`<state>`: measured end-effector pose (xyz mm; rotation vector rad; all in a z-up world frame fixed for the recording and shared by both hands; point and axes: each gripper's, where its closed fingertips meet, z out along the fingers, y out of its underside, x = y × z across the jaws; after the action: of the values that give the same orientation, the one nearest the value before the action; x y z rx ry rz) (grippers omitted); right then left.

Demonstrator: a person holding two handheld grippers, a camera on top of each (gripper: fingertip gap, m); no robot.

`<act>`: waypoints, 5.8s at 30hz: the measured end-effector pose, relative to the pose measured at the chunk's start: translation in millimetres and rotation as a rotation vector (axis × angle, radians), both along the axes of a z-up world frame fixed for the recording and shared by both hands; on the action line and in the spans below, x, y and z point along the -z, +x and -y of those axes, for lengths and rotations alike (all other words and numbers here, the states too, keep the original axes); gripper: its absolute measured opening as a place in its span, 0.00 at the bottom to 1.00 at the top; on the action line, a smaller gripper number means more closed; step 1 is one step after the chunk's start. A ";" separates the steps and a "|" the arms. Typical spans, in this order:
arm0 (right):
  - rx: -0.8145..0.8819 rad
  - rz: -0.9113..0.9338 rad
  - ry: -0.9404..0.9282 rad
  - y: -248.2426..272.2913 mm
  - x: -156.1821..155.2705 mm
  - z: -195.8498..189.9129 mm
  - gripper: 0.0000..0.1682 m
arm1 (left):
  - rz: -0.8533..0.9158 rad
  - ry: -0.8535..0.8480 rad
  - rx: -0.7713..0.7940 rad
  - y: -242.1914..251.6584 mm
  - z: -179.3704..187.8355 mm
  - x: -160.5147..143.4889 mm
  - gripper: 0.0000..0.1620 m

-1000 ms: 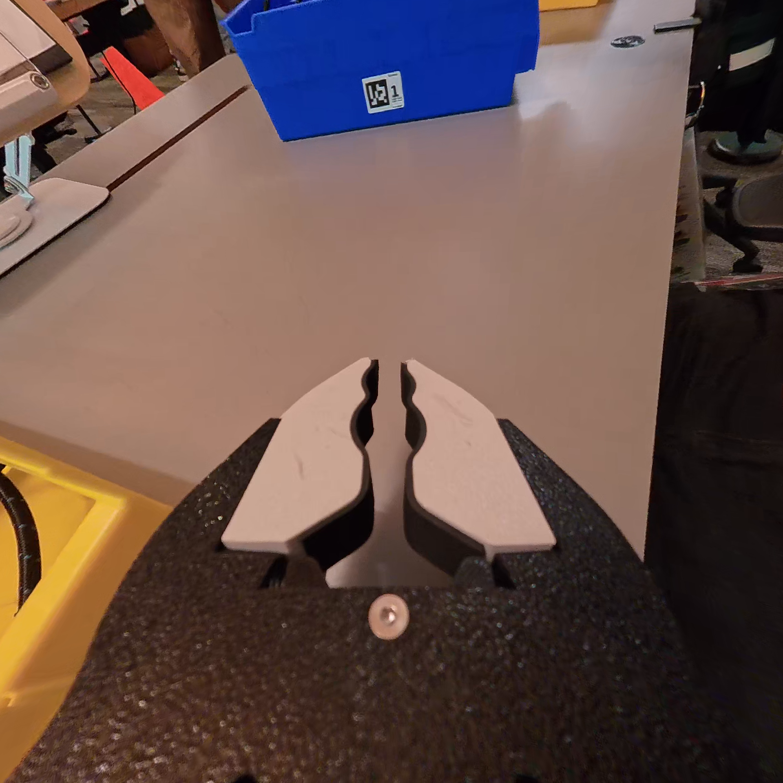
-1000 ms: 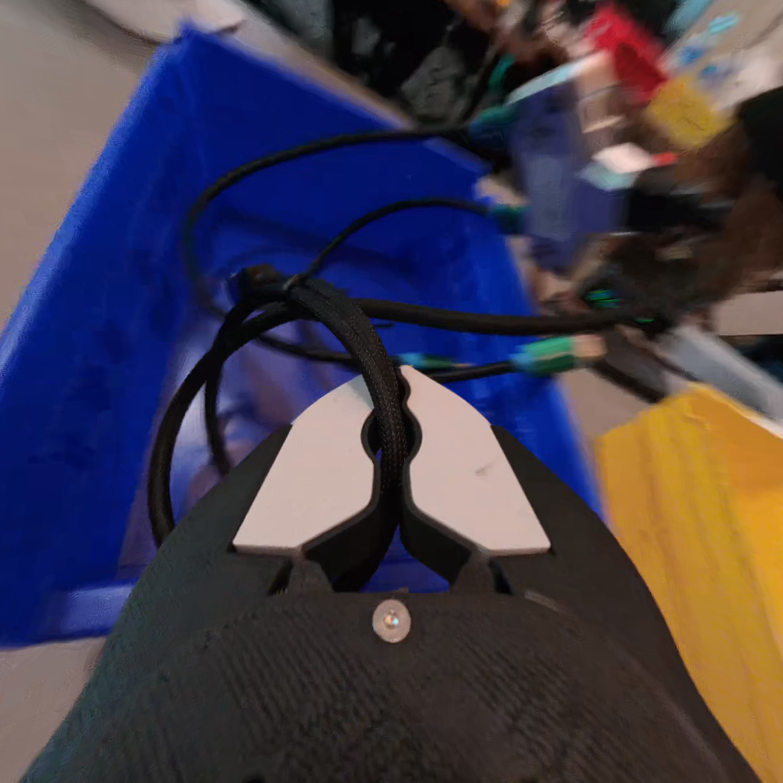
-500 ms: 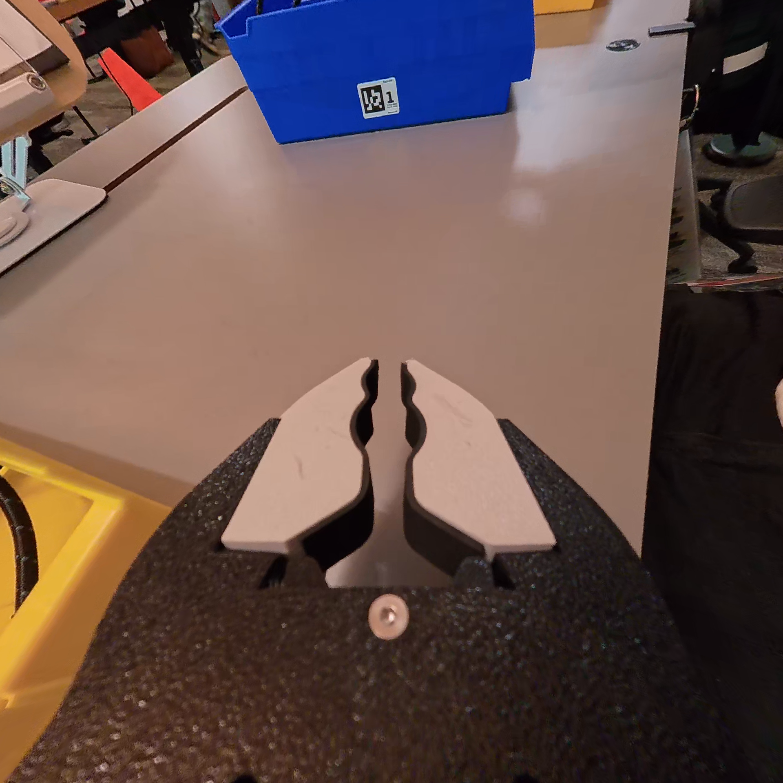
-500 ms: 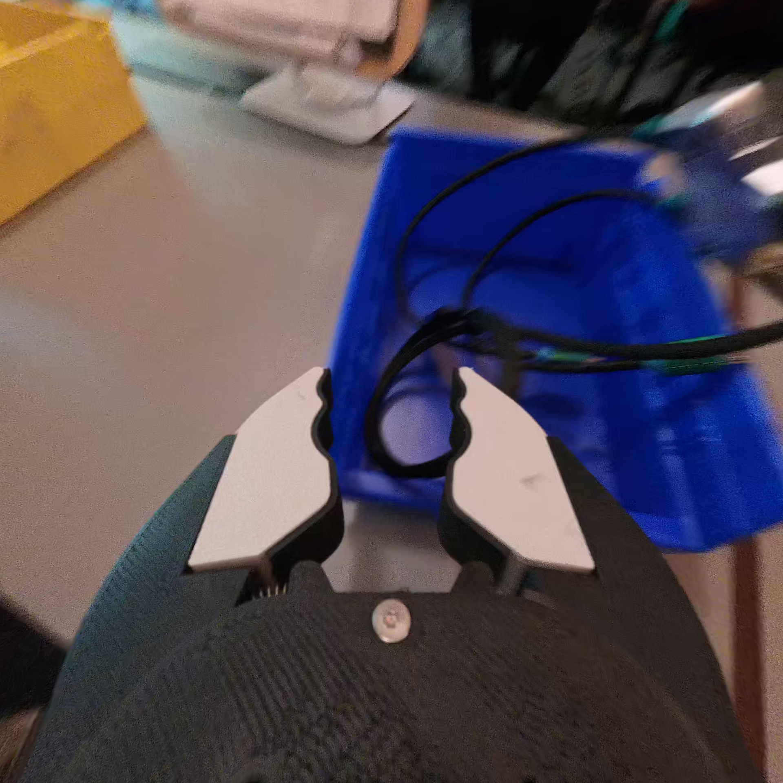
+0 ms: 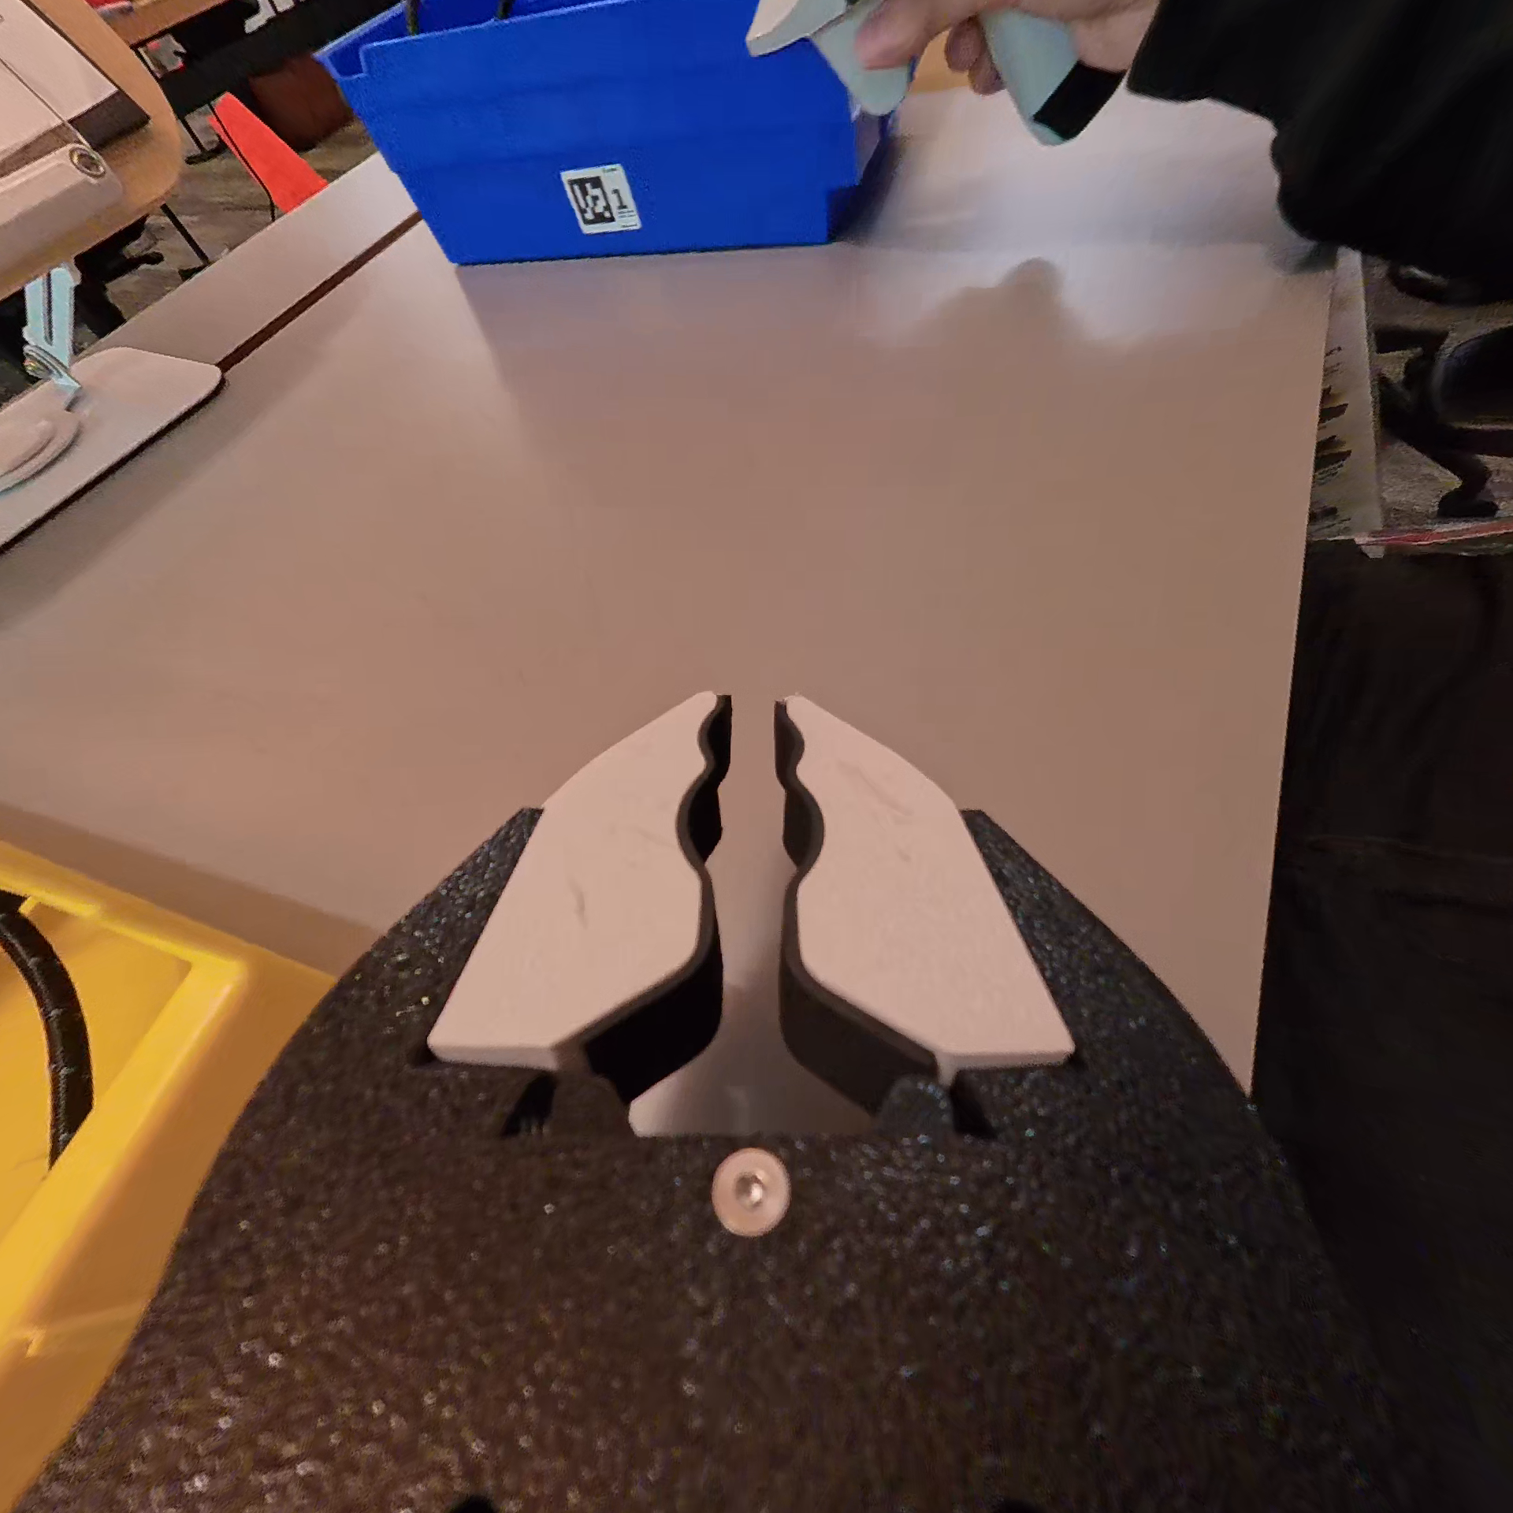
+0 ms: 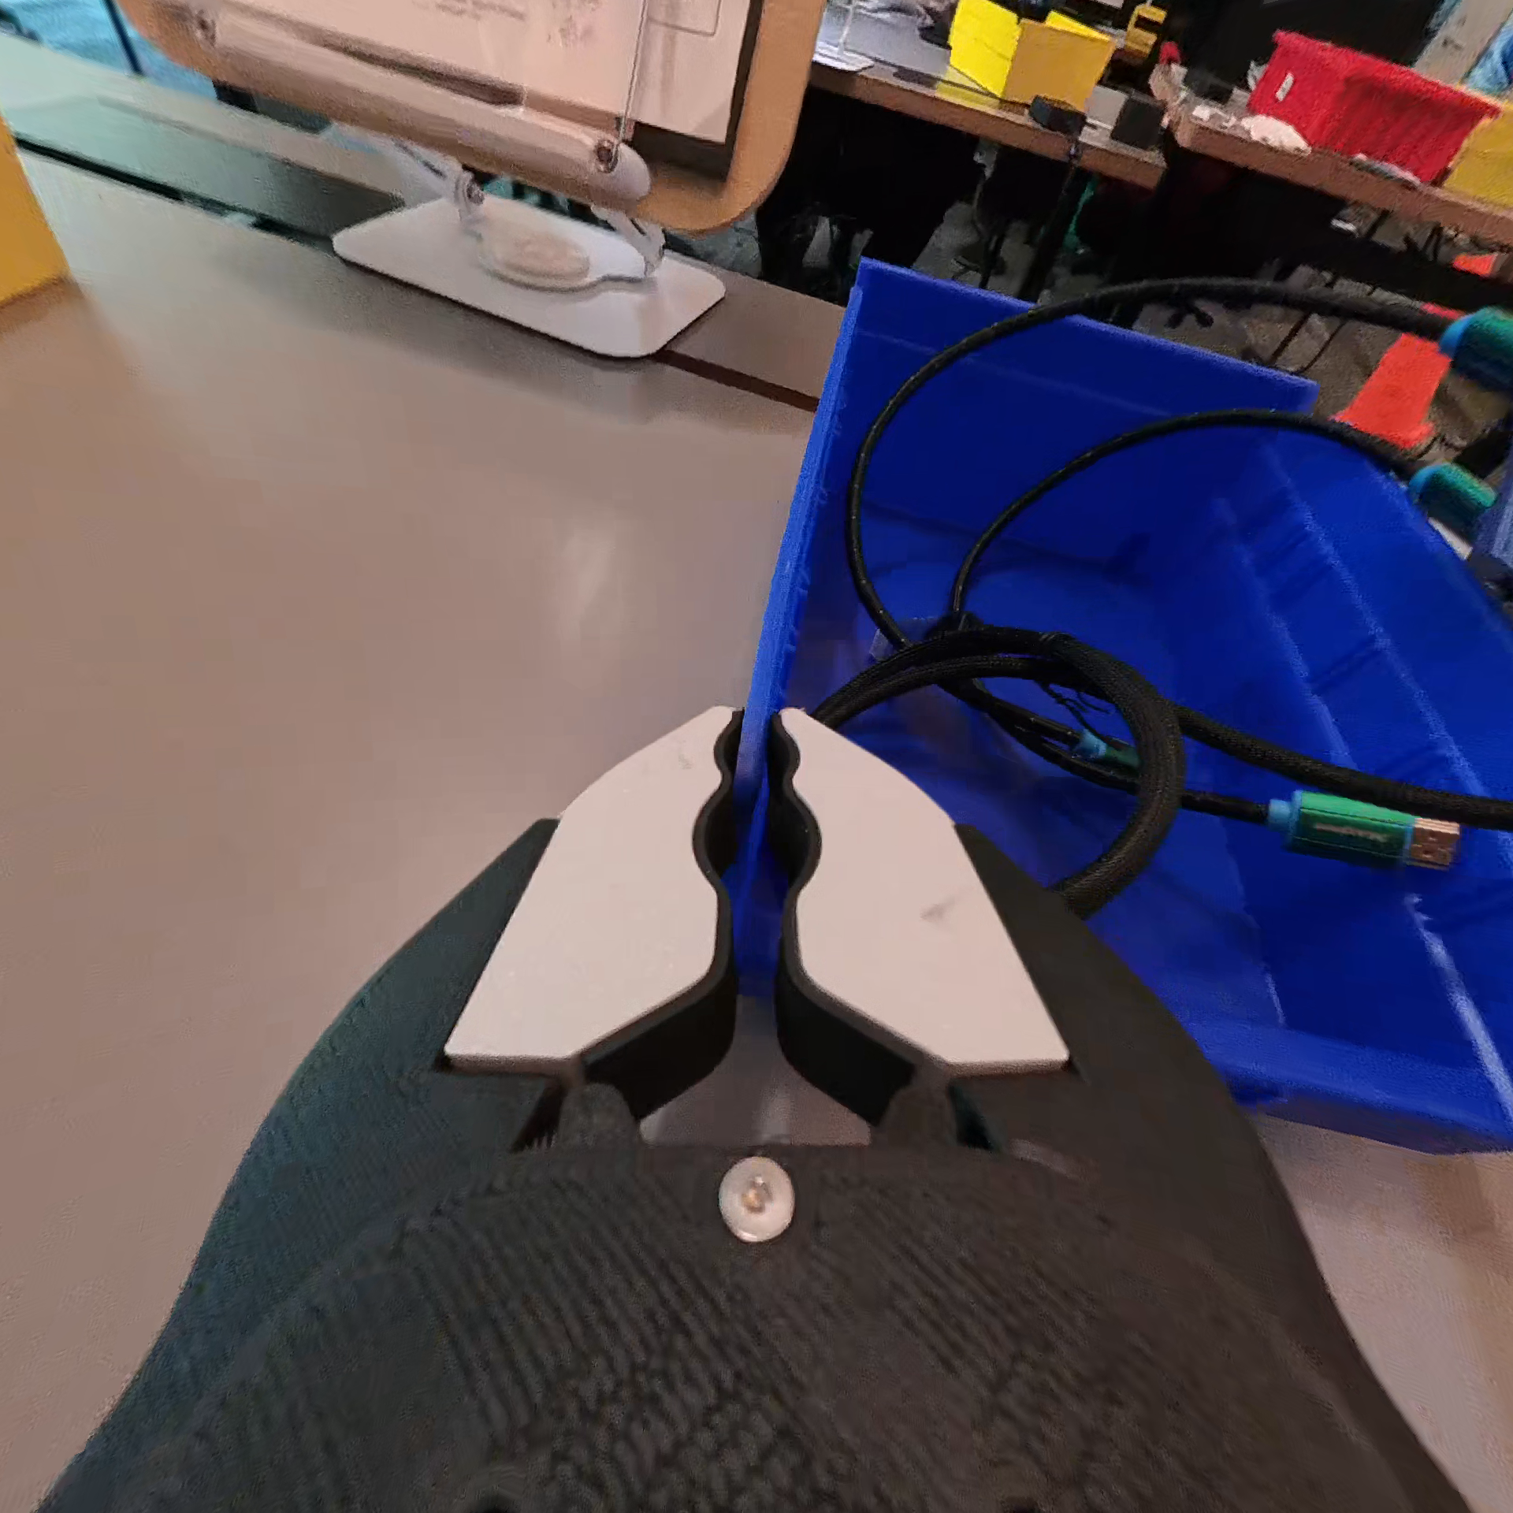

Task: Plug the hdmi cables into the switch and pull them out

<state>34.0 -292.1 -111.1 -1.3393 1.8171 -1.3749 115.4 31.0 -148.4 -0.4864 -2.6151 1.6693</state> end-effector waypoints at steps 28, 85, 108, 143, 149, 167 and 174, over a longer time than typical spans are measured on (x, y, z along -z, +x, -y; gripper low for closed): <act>0.168 -0.144 -0.228 -69.2 -104.0 169.8 0.12 | -0.012 0.056 -0.016 2.7 2.6 7.5 0.06; -0.481 0.182 0.103 26.6 -33.6 -84.6 0.39 | -0.492 1.131 -0.712 335.7 -14.0 -9.8 0.46; -0.527 0.191 0.116 32.7 -30.0 -92.8 0.36 | -0.646 0.741 -0.555 318.6 17.9 -66.4 0.09; -1.191 0.715 0.105 17.7 -111.7 -228.3 0.09 | -0.131 -0.087 0.366 -49.4 77.4 -149.1 0.09; -1.091 0.684 0.127 25.8 -110.2 -210.8 0.08 | -0.238 -0.121 0.222 -35.5 92.6 -140.9 0.10; -0.809 1.107 0.811 40.6 -133.7 -165.7 0.08 | -1.067 -0.639 -0.027 -35.5 130.0 -148.4 0.22; -1.034 0.932 0.775 39.8 -122.8 -194.3 0.10 | -0.982 -0.564 0.083 -38.7 118.8 -151.1 0.09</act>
<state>73.8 -97.9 11.7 -0.7479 0.6522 -0.4448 76.7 -87.8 2.8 0.2155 -1.4224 1.9075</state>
